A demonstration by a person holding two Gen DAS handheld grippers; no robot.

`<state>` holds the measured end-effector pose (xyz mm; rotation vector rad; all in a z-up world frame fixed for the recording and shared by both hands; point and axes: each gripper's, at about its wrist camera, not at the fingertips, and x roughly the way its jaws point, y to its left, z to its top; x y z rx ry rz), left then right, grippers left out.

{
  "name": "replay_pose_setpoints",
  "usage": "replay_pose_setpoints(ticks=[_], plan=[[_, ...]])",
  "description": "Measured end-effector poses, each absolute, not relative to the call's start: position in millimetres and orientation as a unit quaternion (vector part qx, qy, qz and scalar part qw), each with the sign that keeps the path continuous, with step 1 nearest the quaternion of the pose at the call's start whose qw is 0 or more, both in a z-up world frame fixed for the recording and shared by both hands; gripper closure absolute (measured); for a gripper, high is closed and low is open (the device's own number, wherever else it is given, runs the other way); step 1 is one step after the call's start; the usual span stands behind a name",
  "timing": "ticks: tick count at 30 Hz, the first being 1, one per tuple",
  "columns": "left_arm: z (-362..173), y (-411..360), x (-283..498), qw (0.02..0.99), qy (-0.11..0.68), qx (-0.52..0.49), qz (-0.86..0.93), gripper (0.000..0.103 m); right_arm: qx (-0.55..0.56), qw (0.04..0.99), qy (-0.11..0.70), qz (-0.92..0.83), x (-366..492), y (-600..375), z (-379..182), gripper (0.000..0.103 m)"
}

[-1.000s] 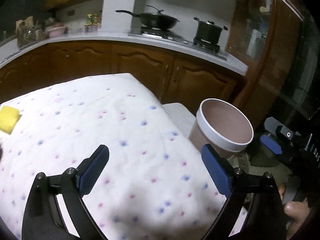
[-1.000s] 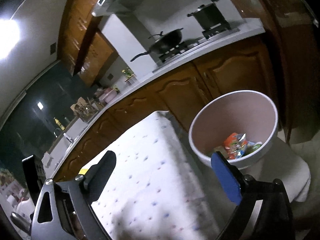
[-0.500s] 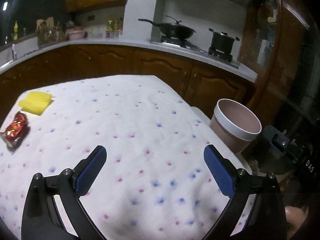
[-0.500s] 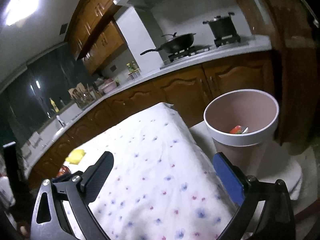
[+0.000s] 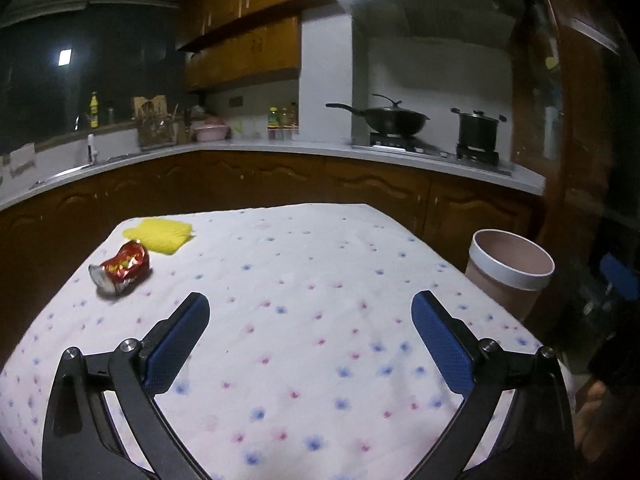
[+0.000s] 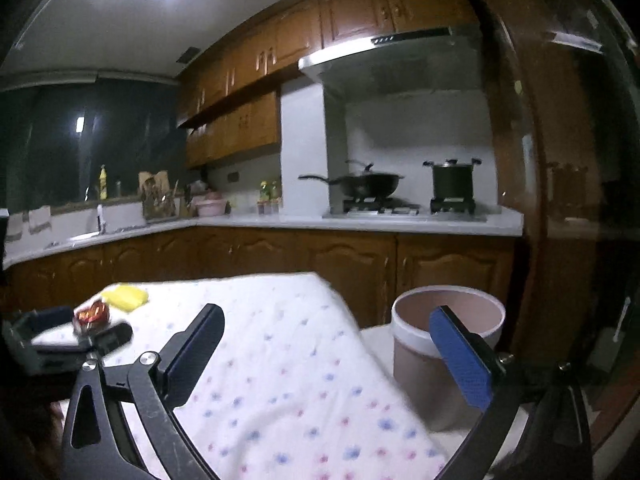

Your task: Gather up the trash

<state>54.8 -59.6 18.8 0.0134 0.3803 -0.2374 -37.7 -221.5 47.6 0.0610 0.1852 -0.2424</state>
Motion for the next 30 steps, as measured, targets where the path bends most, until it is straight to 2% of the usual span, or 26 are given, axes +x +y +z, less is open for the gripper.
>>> replay_pose_setpoints(ticks=[7, 30], plan=[[-2.4, -58.3, 51.2, 0.975, 0.199, 0.022, -0.096, 0.000, 0.050, 0.983, 0.139, -0.113, -32.4, -226.2, 22.8, 0.000], [-9.2, -55.4, 29.2, 0.979, 0.183, 0.029, -0.084, 0.000, 0.054, 0.984, 0.139, -0.102, -39.6, -224.3, 14.0, 0.000]])
